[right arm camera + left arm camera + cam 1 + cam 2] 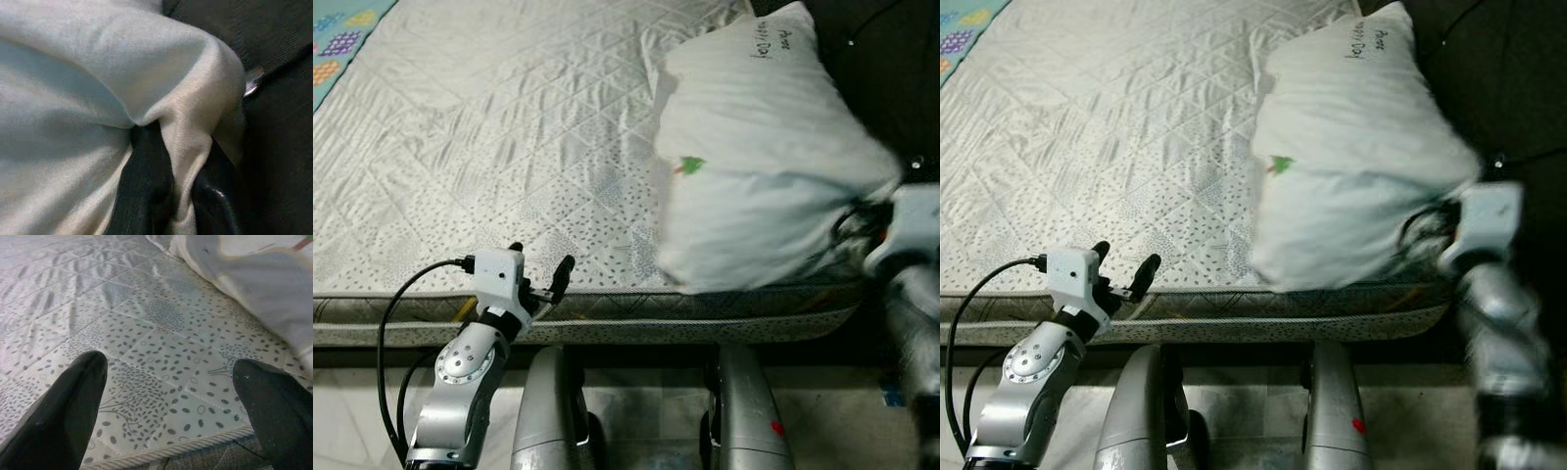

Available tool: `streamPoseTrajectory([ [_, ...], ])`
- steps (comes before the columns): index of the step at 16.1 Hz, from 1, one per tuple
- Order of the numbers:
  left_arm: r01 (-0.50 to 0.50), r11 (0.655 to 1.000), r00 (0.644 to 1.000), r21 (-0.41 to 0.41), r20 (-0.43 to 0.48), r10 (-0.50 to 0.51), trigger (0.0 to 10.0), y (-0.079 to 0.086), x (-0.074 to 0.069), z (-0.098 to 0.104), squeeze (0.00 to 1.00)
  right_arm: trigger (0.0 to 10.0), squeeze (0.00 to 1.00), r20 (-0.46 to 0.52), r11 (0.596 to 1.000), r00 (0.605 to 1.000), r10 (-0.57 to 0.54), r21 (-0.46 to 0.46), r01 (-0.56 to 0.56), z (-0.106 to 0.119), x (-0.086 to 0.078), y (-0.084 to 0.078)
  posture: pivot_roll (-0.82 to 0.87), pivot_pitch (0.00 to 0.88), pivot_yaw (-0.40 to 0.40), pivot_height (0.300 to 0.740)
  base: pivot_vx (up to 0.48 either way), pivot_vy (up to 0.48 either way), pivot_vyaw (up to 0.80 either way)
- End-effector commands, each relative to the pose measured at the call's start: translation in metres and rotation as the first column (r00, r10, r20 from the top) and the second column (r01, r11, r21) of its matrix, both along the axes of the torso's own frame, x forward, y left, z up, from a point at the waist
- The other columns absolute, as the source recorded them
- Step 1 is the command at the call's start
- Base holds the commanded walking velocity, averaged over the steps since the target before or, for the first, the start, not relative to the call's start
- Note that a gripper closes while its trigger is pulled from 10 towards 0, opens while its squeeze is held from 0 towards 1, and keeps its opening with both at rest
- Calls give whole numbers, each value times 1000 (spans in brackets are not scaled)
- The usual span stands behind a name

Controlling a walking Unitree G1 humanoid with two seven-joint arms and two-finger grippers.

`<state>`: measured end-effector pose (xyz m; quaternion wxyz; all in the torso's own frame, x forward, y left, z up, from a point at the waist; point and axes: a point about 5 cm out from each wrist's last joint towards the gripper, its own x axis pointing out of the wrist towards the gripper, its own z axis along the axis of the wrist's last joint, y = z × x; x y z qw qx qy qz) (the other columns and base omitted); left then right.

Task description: Clean up the room

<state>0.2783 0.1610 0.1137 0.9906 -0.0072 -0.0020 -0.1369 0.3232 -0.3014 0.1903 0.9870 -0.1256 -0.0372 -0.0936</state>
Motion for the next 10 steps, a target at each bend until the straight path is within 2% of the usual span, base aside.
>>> streamPoseTrajectory([
  [1,-30,999,1000,19,-4,30,10000,7,-4,-2,0,0,0,96,995,991,-96,-27,99,26,-3,-26,-16,166,101,546,0,0,0],
  [4,-25,999,1000,20,-5,25,10000,6,-3,-2,0,0,0,99,986,982,-161,-19,163,28,-6,-44,-21,169,108,546,0,0,0],
  [5,-22,1000,1000,21,-5,22,10000,6,-2,-2,0,0,0,95,986,982,-164,-4,165,25,-7,-46,-25,171,111,546,0,0,0],
  [6,-20,1000,1000,21,-4,20,10000,6,-2,-2,0,0,0,89,988,984,-153,-4,154,20,-7,-44,-26,173,114,546,0,0,0],
  [8,-17,1000,1000,21,-5,17,10000,5,-2,-2,0,0,0,65,993,991,-113,-6,114,1,-12,-31,-26,174,111,546,0,0,0],
  [9,-18,1000,1000,20,-6,18,10000,5,-3,-3,0,0,0,40,994,994,-104,21,103,-13,-16,-21,-24,175,109,546,0,0,0],
  [10,-18,1000,1000,20,-7,18,10000,4,-3,-3,0,0,0,35,995,994,-99,25,99,-15,-16,-19,-24,175,109,546,0,0,0],
])
